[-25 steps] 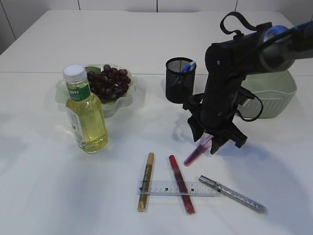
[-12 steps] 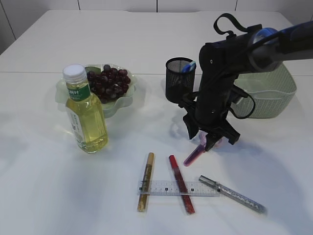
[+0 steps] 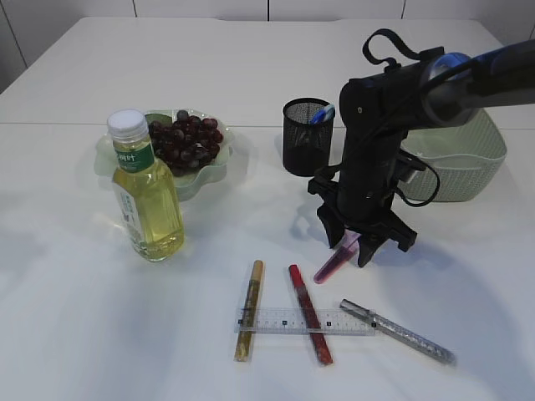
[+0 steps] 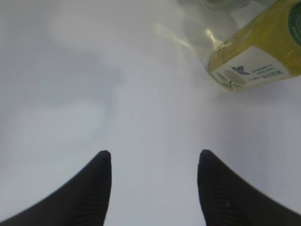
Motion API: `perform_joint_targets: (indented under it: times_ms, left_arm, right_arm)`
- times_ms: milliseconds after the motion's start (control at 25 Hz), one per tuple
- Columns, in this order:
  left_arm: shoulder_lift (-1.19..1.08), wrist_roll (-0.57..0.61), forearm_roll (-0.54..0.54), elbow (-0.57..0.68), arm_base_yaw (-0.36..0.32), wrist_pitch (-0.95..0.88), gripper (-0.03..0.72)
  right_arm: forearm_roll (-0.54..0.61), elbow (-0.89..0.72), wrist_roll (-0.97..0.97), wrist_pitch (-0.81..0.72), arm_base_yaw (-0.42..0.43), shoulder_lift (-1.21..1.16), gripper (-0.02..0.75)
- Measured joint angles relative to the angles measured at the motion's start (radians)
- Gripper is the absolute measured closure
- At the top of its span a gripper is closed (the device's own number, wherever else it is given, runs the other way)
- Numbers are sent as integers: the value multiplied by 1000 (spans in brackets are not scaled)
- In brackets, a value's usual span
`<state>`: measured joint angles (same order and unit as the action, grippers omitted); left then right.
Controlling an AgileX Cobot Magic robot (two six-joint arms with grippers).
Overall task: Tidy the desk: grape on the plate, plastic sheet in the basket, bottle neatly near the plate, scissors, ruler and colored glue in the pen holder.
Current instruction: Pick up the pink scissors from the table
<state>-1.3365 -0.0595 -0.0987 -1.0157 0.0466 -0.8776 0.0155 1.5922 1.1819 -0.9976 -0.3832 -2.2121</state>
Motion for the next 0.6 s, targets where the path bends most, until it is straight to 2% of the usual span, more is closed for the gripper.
perform_joint_targets:
  times_ms: [440, 600]
  left_arm:
    - [0, 0, 0, 0, 0, 2, 263]
    - [0, 0, 0, 0, 0, 2, 263]
  right_arm:
    - [2, 6, -2, -2, 0, -11, 313]
    - [2, 6, -2, -2, 0, -13, 392]
